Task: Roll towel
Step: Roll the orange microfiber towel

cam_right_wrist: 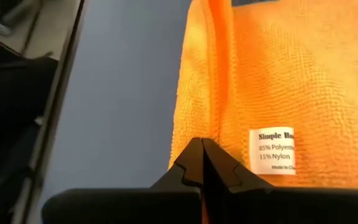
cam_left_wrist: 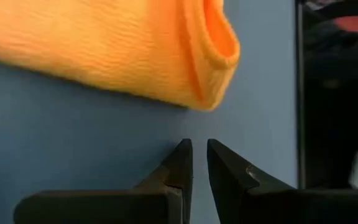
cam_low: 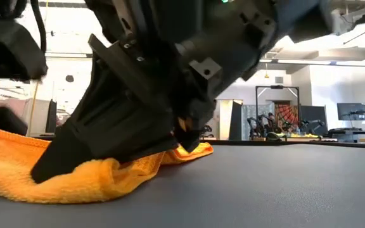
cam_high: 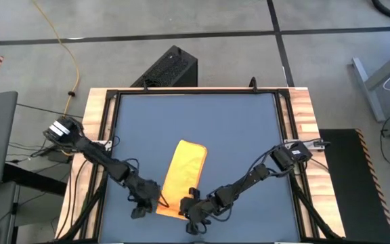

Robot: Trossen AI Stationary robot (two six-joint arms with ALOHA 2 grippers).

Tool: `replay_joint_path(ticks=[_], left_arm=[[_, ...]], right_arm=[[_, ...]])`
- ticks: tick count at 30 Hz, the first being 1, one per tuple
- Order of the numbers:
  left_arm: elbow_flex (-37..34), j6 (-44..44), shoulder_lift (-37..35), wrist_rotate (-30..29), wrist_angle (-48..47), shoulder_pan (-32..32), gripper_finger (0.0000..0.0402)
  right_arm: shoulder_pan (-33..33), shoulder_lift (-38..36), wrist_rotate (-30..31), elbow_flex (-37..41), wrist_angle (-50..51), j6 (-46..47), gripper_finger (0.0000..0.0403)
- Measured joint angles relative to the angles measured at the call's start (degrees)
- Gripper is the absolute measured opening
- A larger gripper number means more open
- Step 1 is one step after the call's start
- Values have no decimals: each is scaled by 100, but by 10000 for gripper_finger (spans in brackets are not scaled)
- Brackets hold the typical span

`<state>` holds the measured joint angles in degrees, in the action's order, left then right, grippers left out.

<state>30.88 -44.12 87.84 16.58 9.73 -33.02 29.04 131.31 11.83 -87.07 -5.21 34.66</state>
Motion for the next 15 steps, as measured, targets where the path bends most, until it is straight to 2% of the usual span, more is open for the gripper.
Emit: replay_joint_path(ticks=[5, 9, 12, 15], left_arm=[[-1, 492, -736, -964, -1163, -266, 34], [22, 1830, -955, -1796, -148, -841, 33], [24, 3227, -802, -2308, 843, -1311, 33], [28, 4181, -542, -2972, 1262, -1635, 33]], right_arm=[[-131, 2, -523, 2, -76, 606, 19], [-149, 4, -572, 4, -126, 883, 19], [-147, 7, -568, 7, -130, 994, 19], [-143, 11, -567, 9, -147, 1086, 20]])
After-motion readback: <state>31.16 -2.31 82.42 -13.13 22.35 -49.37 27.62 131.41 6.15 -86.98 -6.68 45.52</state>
